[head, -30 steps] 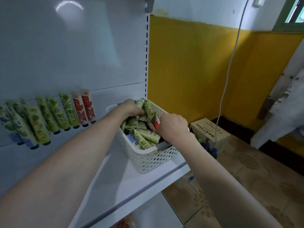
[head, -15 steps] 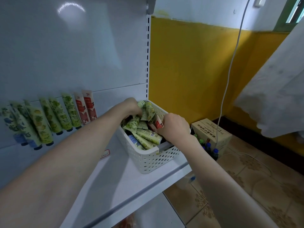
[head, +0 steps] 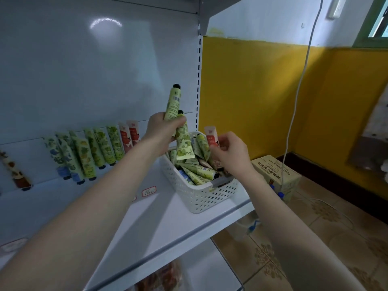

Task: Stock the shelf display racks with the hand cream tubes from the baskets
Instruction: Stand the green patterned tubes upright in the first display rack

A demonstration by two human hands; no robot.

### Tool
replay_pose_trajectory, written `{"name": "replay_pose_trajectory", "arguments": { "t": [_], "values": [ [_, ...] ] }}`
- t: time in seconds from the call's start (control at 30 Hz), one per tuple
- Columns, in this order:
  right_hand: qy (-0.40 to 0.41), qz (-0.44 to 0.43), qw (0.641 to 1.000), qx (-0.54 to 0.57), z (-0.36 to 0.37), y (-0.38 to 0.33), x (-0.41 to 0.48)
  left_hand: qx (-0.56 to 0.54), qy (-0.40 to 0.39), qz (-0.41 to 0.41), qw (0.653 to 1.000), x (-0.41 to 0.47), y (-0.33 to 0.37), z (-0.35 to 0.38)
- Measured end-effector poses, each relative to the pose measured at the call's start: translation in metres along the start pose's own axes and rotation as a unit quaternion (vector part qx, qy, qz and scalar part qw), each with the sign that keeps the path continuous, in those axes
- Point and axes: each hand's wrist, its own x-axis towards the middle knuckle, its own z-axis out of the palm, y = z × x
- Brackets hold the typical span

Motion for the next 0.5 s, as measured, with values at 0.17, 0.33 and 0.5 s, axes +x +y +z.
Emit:
{"name": "replay_pose_trajectory", "arguments": {
  "t": [0.17,0.33,0.5],
  "values": [
    [0.029,-0.033,0.996,0.080,0.001,-0.032,-0.017,-0.105,0.001,0.013,0.994,-0.058,0.009,-0.030],
    [0.036,-0.037,0.988,0.143,0.012,-0.060,-0.042,-0.131,0.038,0.013,0.991,-0.118,0.001,-0.072],
    [0.003,-0.010,0.979,0.205,0.038,-0.085,-0.063,-0.123,0.092,-0.032,0.988,-0.169,-0.024,-0.124]
  ]
}}
